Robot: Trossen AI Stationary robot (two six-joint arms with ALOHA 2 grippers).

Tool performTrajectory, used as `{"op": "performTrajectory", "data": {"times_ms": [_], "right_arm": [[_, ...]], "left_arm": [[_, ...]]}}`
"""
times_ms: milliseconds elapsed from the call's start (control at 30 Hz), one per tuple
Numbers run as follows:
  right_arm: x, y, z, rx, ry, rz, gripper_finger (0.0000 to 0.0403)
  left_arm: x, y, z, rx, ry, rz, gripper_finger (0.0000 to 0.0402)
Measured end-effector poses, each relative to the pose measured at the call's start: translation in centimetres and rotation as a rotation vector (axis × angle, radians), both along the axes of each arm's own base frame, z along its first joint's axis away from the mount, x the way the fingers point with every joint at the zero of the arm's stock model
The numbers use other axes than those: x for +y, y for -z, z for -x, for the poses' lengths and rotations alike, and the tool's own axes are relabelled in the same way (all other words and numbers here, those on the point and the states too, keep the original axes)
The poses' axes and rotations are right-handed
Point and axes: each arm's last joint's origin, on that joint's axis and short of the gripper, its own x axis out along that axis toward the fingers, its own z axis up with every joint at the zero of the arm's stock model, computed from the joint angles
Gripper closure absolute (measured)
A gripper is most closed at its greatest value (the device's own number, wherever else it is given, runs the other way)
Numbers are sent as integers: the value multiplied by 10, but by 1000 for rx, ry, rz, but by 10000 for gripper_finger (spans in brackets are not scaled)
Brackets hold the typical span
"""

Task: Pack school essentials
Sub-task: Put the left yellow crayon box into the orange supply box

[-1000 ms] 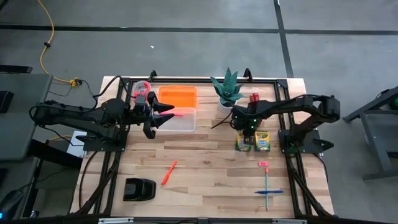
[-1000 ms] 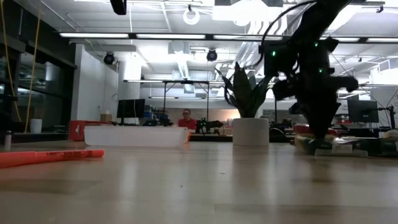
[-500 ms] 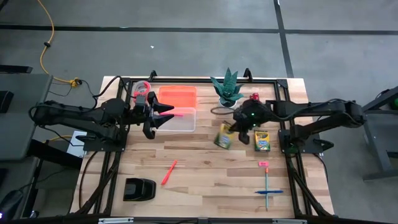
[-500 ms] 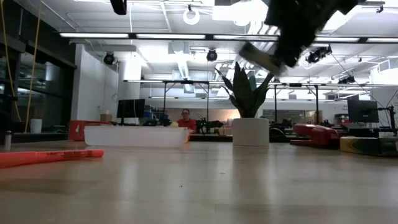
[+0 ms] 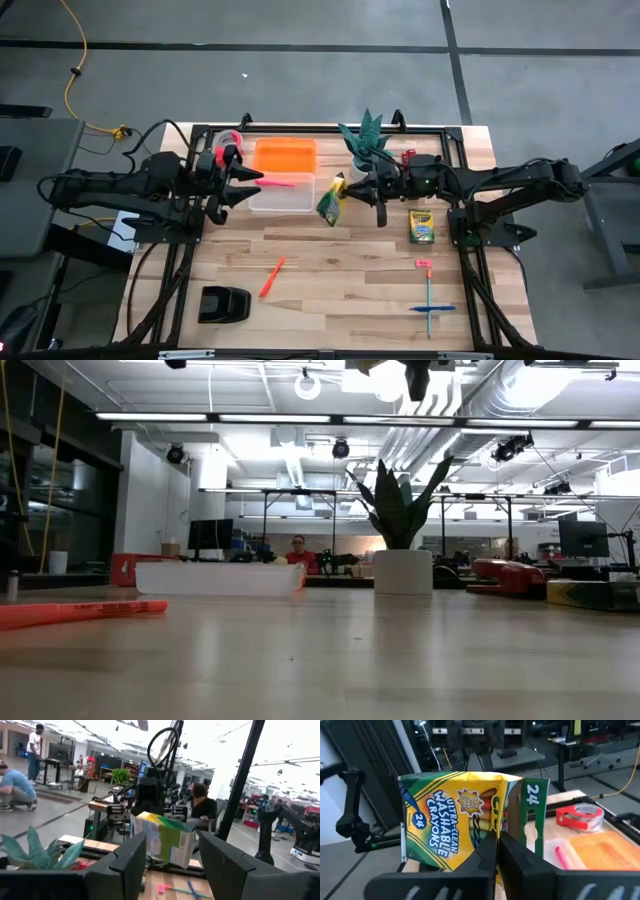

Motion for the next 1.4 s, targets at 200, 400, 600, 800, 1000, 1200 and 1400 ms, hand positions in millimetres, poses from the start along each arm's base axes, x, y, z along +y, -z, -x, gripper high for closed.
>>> {"op": "performTrajectory", "data": {"times_ms": [200,400,600,800,1000,1200,1400], "right_arm": [[0,0,0,-2,-11,34,403],[1,1,0,8,-28,77,403],[-3,2,0,10,-14,99,403],[-12,6,-11,71,33,98,403],[-20,1,-48,242,29,172,403],[-48,4,-91,414,83,287,403],[-89,25,-123,577,154,318,403]], "left_arm": [[0,2,0,21,1,4,229],[0,3,0,34,2,15,229],[0,3,-1,35,5,16,229],[0,3,0,34,4,15,229],[0,3,0,34,4,15,229],[-1,-2,1,-16,28,8,229],[-3,-10,9,-90,57,-9,229]]}}
